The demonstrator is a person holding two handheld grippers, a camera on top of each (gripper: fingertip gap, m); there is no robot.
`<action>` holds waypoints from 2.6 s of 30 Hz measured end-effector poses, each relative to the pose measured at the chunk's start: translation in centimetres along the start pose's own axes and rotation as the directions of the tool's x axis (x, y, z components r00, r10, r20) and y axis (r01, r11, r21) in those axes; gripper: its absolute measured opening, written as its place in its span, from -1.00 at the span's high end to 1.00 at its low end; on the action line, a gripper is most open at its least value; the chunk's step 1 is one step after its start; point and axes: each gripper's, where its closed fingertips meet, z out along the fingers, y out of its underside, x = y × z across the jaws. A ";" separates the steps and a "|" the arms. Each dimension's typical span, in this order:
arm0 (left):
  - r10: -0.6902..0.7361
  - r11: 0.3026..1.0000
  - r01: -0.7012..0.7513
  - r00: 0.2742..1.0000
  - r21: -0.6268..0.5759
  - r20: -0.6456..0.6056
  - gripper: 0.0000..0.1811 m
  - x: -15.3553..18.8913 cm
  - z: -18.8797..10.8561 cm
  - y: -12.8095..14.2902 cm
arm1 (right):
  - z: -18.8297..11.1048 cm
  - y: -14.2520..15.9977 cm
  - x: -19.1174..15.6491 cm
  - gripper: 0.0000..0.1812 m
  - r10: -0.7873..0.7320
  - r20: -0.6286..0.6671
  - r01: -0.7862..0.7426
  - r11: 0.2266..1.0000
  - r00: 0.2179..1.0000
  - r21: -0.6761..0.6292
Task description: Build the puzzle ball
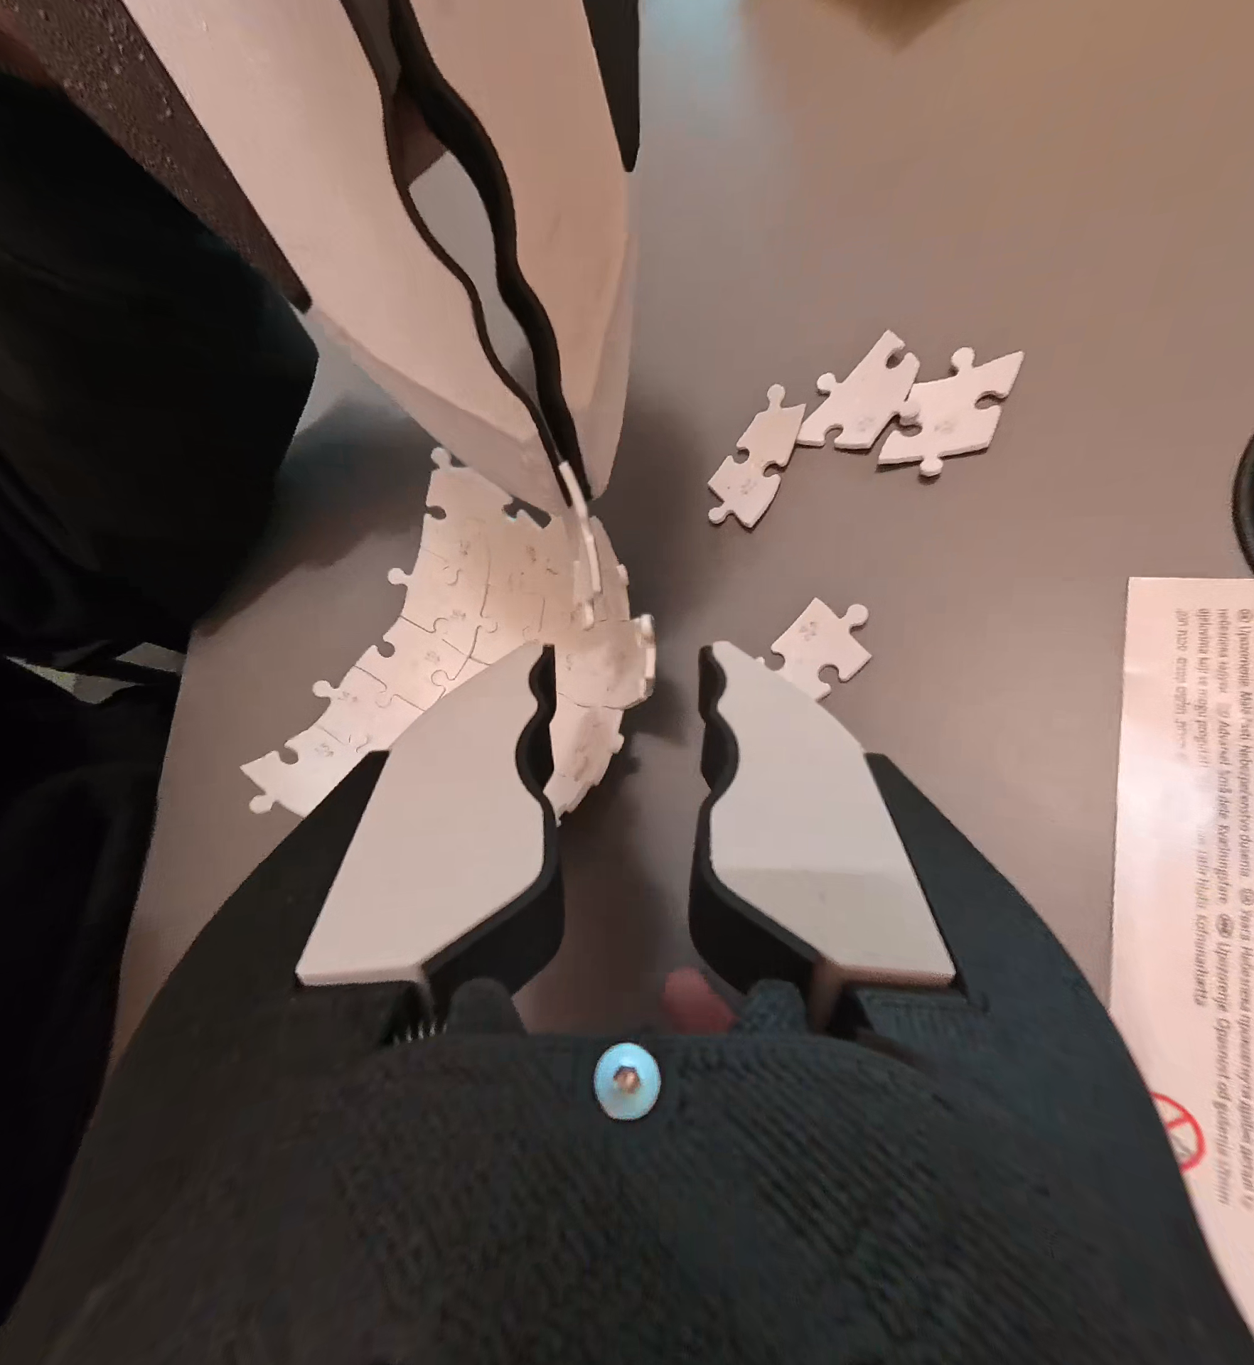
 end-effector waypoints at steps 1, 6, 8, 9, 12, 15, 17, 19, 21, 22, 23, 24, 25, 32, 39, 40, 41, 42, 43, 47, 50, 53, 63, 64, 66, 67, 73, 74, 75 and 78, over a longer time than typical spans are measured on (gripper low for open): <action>0.003 1.000 -0.003 1.000 -0.007 0.011 0.98 -0.1 0.1 0.0 | 0.1 -0.1 0.1 0.61 0.011 0.001 -0.011 1.000 1.000 0.010; 0.003 1.000 -0.003 1.000 -0.012 0.008 0.98 -0.1 0.5 0.0 | 0.0 -0.6 0.0 0.70 0.074 0.071 -0.080 0.994 0.995 0.073; 0.003 1.000 -0.002 1.000 -0.021 0.012 0.98 -0.3 0.7 0.1 | 0.0 -0.6 0.0 0.75 0.096 0.091 -0.103 0.991 0.991 0.082; 0.004 1.000 -0.003 1.000 -0.023 0.014 0.99 -0.3 0.7 0.2 | 0.1 -0.6 0.1 0.77 0.107 0.092 -0.115 0.990 0.990 0.085; 0.001 1.000 -0.001 1.000 -0.019 0.014 0.99 -0.6 0.8 0.2 | 0.2 -0.5 0.2 0.80 0.131 0.124 -0.143 0.986 0.984 0.092; -0.012 1.000 0.012 1.000 -0.010 0.002 0.99 -0.8 0.9 0.3 | 0.3 -0.4 0.2 0.80 0.148 0.148 -0.163 0.982 0.978 0.098; -0.015 1.000 0.015 1.000 -0.012 -0.003 0.99 -0.9 1.0 0.4 | 0.5 -0.2 0.4 0.80 0.159 0.143 -0.173 0.980 0.977 0.095; -0.018 1.000 0.018 1.000 -0.013 -0.004 0.99 -1.0 1.1 0.4 | 0.6 -0.1 0.6 0.80 0.165 0.140 -0.179 0.980 0.976 0.091; -0.020 1.000 0.020 1.000 -0.012 -0.003 0.99 -1.0 1.1 0.4 | 0.8 0.0 0.8 0.79 0.172 0.135 -0.185 0.978 0.976 0.092; -0.020 1.000 0.020 1.000 -0.012 -0.003 0.99 -1.0 1.1 0.4 | 0.9 0.0 0.9 0.78 0.170 0.132 -0.183 0.979 0.977 0.092; -0.021 1.000 0.021 1.000 -0.013 -0.002 0.99 -1.0 1.1 0.5 | 1.0 0.1 0.9 0.77 0.168 0.134 -0.181 0.979 0.977 0.090; -0.024 1.000 0.024 1.000 -0.015 -0.001 0.99 -1.0 1.1 0.5 | 1.1 0.0 0.8 0.76 0.168 0.143 -0.183 0.979 0.975 0.094; -0.028 0.999 0.028 1.000 -0.017 0.001 0.99 -1.1 1.1 0.5 | 1.1 -0.2 0.8 0.74 0.168 0.147 -0.184 0.978 0.975 0.103; -0.056 0.998 0.057 0.998 -0.031 0.035 0.99 -1.3 1.0 0.7 | 1.2 -0.4 0.8 0.91 0.194 0.184 -0.216 0.970 0.964 0.110; -0.057 0.997 0.060 0.996 -0.043 0.062 0.99 -1.3 0.9 0.7 | 1.3 -0.4 0.7 0.94 0.181 0.181 -0.203 0.973 0.967 0.106; -0.056 0.997 0.059 0.996 -0.041 0.065 0.99 -1.3 0.9 0.7 | 1.2 -0.4 0.7 0.94 0.182 0.182 -0.204 0.973 0.966 0.109; -0.056 0.998 0.059 0.996 -0.038 0.070 0.99 -1.3 0.9 0.6 | 1.2 -0.5 0.7 0.94 0.184 0.183 -0.206 0.972 0.966 0.112; -0.057 0.998 0.059 0.996 -0.035 0.074 0.99 -1.4 0.8 0.6 | 1.1 -0.4 0.8 0.94 0.186 0.182 -0.209 0.971 0.965 0.113; -0.059 0.998 0.061 0.995 -0.030 0.076 0.99 -1.4 0.8 0.6 | 1.0 -0.4 0.8 0.94 0.189 0.179 -0.211 0.971 0.965 0.113; -0.064 0.998 0.064 0.997 -0.002 0.052 0.99 -1.5 0.9 0.3 | 0.7 -0.5 1.0 0.94 0.200 0.184 -0.225 0.966 0.962 0.127; -0.052 0.999 0.052 0.998 0.001 0.028 0.99 -1.5 1.2 0.4 | 0.7 -0.5 0.9 0.93 0.200 0.195 -0.228 0.965 0.960 0.129; -0.040 0.999 0.040 0.999 0.000 0.029 0.99 -1.7 1.3 0.4 | 0.7 -0.4 1.0 0.93 0.202 0.191 -0.228 0.966 0.961 0.125; -0.043 0.999 0.043 0.998 0.006 0.042 0.99 -2.0 1.4 0.4 | 0.7 -0.7 1.1 0.79 0.200 0.182 -0.226 0.964 0.963 0.141; -0.043 0.999 0.042 0.998 0.006 0.042 0.99 -2.0 1.4 0.3 | 0.8 -0.7 1.1 0.78 0.199 0.176 -0.225 0.964 0.964 0.144; -0.045 0.999 0.044 0.998 0.006 0.043 0.99 -2.0 1.4 0.3 | 0.9 -0.7 1.2 0.79 0.198 0.169 -0.222 0.965 0.966 0.137; -0.044 0.999 0.044 0.998 0.005 0.044 0.99 -2.0 1.4 0.3 | 1.0 -0.6 1.2 0.81 0.198 0.164 -0.220 0.967 0.966 0.130; -0.039 0.999 0.039 0.998 0.009 0.040 0.99 -1.9 1.4 0.3 | 1.2 -0.5 1.3 0.94 0.197 0.146 -0.214 0.970 0.970 0.114; -0.040 0.999 0.040 0.998 0.010 0.039 0.99 -1.9 1.4 0.3 | 1.3 -0.5 1.3 0.94 0.196 0.146 -0.214 0.970 0.970 0.113; -0.044 0.999 0.043 0.998 0.012 0.036 0.99 -1.9 1.4 0.3 | 1.3 -0.5 1.3 0.94 0.195 0.145 -0.212 0.971 0.970 0.112; -0.045 0.999 0.044 0.998 0.013 0.032 0.99 -2.0 1.4 0.3 | 1.4 -0.4 1.2 0.91 0.190 0.145 -0.206 0.973 0.971 0.106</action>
